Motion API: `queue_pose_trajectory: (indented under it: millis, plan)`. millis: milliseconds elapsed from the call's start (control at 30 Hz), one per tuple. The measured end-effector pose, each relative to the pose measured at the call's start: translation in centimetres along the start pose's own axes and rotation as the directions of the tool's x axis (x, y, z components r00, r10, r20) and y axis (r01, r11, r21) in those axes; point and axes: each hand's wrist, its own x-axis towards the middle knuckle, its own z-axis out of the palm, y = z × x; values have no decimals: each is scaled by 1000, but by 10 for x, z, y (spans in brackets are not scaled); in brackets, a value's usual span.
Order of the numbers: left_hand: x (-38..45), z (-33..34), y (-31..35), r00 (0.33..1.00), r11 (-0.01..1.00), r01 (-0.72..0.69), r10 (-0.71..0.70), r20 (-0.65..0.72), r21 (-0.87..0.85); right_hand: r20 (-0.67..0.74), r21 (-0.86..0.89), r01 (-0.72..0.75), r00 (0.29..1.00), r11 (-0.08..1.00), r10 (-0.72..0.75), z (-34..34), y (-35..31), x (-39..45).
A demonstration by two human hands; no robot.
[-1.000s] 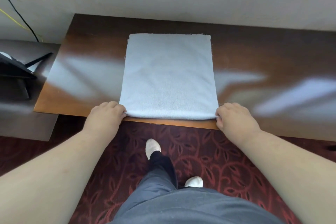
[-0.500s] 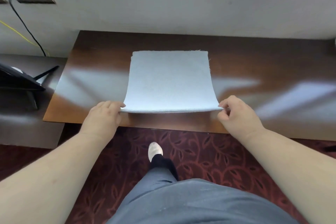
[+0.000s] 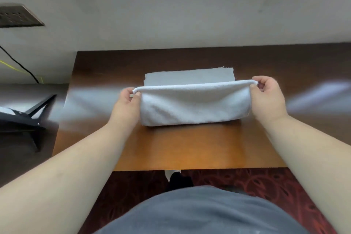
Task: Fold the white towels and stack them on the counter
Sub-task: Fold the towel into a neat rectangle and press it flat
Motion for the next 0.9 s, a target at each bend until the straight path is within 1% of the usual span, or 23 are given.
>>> queue_pose_trajectory:
  millis: [100, 200, 267, 400, 533, 600, 700, 767, 833, 900]
  plan:
    - [29, 11, 2, 1000, 1000, -18, 19, -15, 13, -67, -7, 24, 997, 1000, -24, 17, -10, 17]
    - [56, 23, 3, 998, 998, -48, 47, -41, -29, -103, -41, 24, 994, 999, -28, 31, -14, 37]
    - [74, 32, 4, 997, 999, -43, 43, -57, -2, -94, -85, 31, 995, 996, -39, 40, -14, 51]
    - [108, 46, 4, 996, 995, -2, 11, -84, 98, -63, -160, -7, 998, 987, -3, 59, -7, 82]
    - [132, 57, 0, 994, 984, 7, 12, -107, 180, -18, -222, -35, 999, 975, 32, 72, 10, 102]
    - [135, 59, -1, 993, 981, 18, 5, -120, 194, 11, -226, -45, 999, 973, 49, 73, 17, 105]
    - [130, 56, 3, 992, 986, 25, -3, -128, 168, 2, -117, -78, 997, 990, 79, 66, 19, 102]
    - [120, 51, 1, 992, 984, 19, 3, -123, 175, -7, -80, -124, 992, 989, 124, 57, 22, 95]
    - [111, 45, -7, 995, 975, 43, -21, -102, 216, 14, -119, -168, 985, 979, 170, 49, 28, 85]
    - [104, 42, -17, 997, 956, 76, -66, -43, 283, 53, -190, -202, 975, 961, 216, 43, 33, 75]
